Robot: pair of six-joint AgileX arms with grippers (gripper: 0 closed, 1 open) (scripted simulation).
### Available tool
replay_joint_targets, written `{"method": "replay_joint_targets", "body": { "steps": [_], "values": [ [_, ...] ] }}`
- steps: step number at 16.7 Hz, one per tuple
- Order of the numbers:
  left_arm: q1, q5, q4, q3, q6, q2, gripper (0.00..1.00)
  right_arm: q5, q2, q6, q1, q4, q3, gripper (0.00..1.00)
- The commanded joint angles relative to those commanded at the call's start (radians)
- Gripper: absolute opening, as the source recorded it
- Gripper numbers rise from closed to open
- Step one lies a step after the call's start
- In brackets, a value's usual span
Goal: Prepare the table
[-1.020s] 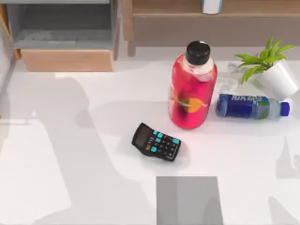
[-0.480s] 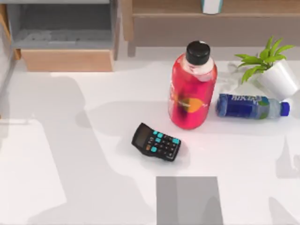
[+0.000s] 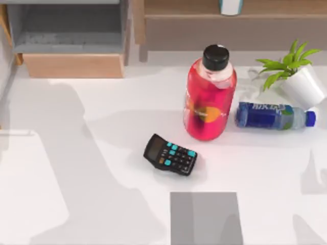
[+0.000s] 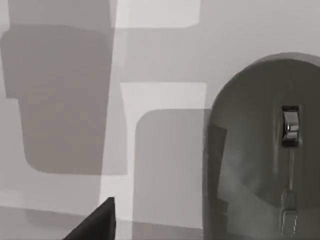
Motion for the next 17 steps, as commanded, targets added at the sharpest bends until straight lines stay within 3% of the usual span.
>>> {"method": "replay_joint_targets", "body": {
  "steps": [8, 17],
  "values": [
    [-0.009, 0.0, 0.038, -0.027, -0.006, 0.011, 1.0, 0.0, 0.0, 0.0, 0.0, 0.0, 0.0, 1.0],
    [-0.009, 0.0, 0.038, -0.027, -0.006, 0.011, 0.32, 0.0, 0.0, 0.0, 0.0, 0.0, 0.0, 1.0]
  ]
}}
